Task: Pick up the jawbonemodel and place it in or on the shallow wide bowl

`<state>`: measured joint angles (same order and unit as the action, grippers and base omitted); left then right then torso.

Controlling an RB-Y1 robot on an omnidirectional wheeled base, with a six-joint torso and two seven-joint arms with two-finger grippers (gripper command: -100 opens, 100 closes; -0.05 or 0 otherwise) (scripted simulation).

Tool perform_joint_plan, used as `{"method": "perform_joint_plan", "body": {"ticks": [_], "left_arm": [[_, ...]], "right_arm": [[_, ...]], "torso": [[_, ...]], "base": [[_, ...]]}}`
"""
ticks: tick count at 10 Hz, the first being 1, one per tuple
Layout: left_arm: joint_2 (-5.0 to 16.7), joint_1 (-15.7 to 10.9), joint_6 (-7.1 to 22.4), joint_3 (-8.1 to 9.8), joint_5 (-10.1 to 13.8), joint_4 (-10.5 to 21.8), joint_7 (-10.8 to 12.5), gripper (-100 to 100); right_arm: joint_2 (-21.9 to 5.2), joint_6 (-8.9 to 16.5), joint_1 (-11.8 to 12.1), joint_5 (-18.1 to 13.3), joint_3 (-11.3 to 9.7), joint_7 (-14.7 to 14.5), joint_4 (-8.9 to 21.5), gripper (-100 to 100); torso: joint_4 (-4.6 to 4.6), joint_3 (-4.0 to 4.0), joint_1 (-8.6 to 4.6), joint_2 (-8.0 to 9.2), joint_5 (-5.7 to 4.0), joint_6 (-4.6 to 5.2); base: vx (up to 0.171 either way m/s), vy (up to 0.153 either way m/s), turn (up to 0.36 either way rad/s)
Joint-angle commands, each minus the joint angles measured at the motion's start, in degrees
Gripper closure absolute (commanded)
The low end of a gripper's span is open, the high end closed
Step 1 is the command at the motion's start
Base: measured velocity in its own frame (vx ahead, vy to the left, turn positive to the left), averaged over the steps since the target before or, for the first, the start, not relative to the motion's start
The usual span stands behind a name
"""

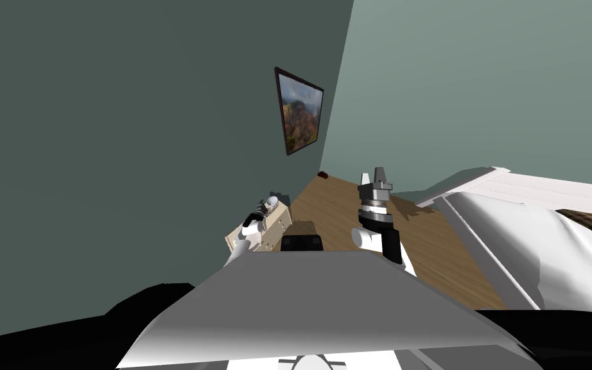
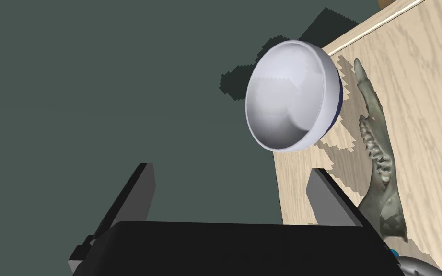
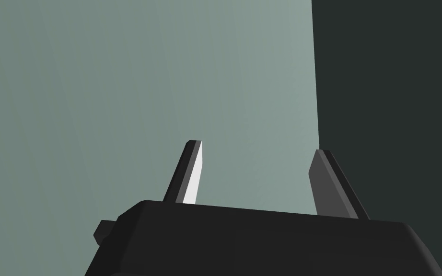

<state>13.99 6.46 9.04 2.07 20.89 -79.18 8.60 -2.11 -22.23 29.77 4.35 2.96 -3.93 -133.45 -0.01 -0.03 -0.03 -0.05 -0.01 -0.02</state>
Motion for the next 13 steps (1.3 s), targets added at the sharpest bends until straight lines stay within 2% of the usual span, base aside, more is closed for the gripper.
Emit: {"method": "perform_joint_plan", "body": {"ticks": [1, 2, 3, 4, 5, 6, 7, 8, 9, 10, 11, 12, 13], "left_arm": [[0.1, -0.8, 1.7, 0.29, 0.6, 1.9, 0.5, -100], [0.9, -2.3, 4.0, 0.54, 2.2, 4.2, 1.4, -100], [0.9, -2.3, 4.0, 0.54, 2.2, 4.9, 1.4, -100], [1.6, -3.7, 6.4, 0.8, 3.7, 7.0, 2.3, -100], [1.6, -3.7, 6.4, 0.8, 3.7, 7.9, 2.3, -100], [2.3, -5.2, 8.6, 1.06, 5.1, 9.4, 3.1, -100], [2.3, -5.2, 8.6, 1.06, 5.1, 10.8, 3.1, -100], [3.0, -6.6, 10.8, 1.31, 6.6, 12.7, 4.0, -100], [3.0, -6.6, 10.8, 1.31, 6.6, 13.8, 4.0, -100], [3.7, -8.0, 13.0, 1.56, 8.0, 15.9, 4.8, -100], [3.7, -8.0, 13.0, 1.56, 8.0, 16.6, 4.8, -100], [4.4, -9.3, 15.1, 1.79, 9.3, 18.9, 5.6, -100], [4.4, -9.3, 15.1, 1.79, 9.3, 19.4, 5.6, -100]], "right_arm": [[0.0, 0.0, 0.0, 0.0, 0.0, 0.0, 0.0, 0], [0.0, 0.0, 0.0, 0.0, 0.0, 0.0, 0.0, 0], [0.0, 0.0, 0.0, 0.0, 0.0, 0.0, 0.0, 0], [0.0, 0.0, 0.0, 0.0, 0.0, 0.0, 0.0, 0], [0.0, 0.0, 0.0, 0.0, 0.0, 0.0, 0.0, 0], [0.0, 0.0, 0.0, 0.0, 0.0, 0.0, 0.0, 0], [0.0, 0.0, 0.0, 0.0, 0.0, 0.0, 0.0, 0], [0.0, 0.0, 0.0, 0.0, 0.0, 0.0, 0.0, 0], [0.0, 0.0, 0.0, 0.0, 0.0, 0.0, 0.0, 0], [0.0, 0.0, 0.0, 0.0, 0.0, 0.0, 0.0, 0], [0.0, 0.0, 0.0, 0.0, 0.0, 0.0, 0.0, 0], [0.0, 0.0, 0.0, 0.0, 0.0, 0.0, 0.0, 0], [0.0, 0.0, 0.0, 0.0, 0.0, 0.0, 0.0, 0]], "torso": [[0.0, 0.0, 0.0, 0.0, 0.0, 0.0], [0.0, 0.0, 0.0, 0.01, 0.0, -0.02], [0.0, 0.0, 0.0, 0.0, 0.0, 0.0], [0.0, 0.0, 0.01, 0.01, 0.0, -0.02], [0.0, 0.0, 0.01, 0.0, 0.0, 0.0], [0.0, 0.01, 0.01, 0.01, 0.0, -0.02], [0.0, 0.0, 0.0, 0.0, 0.0, 0.0], [0.0, 0.0, 0.01, 0.0, 0.0, -0.02], [0.0, 0.0, 0.02, -0.01, 0.0, -0.01], [0.0, 0.0, 0.03, 0.0, 0.0, -0.03], [0.0, -0.01, 0.02, -0.02, 0.0, -0.01], [-0.01, -0.01, 0.04, -0.01, 0.0, -0.03], [0.0, -0.01, 0.03, -0.01, 0.0, -0.02]], "base": [[0.01, -0.005, -0.037], [0.014, -0.007, -0.072], [0.013, -0.004, -0.045], [0.012, -0.005, -0.078], [0.012, -0.002, -0.04], [0.015, -0.005, -0.071], [0.016, -0.003, -0.039], [0.017, -0.003, -0.076], [0.014, 0.001, -0.036], [0.019, 0.0, -0.061], [0.018, 0.004, -0.035], [0.018, 0.001, -0.062], [0.015, 0.003, -0.039]]}}
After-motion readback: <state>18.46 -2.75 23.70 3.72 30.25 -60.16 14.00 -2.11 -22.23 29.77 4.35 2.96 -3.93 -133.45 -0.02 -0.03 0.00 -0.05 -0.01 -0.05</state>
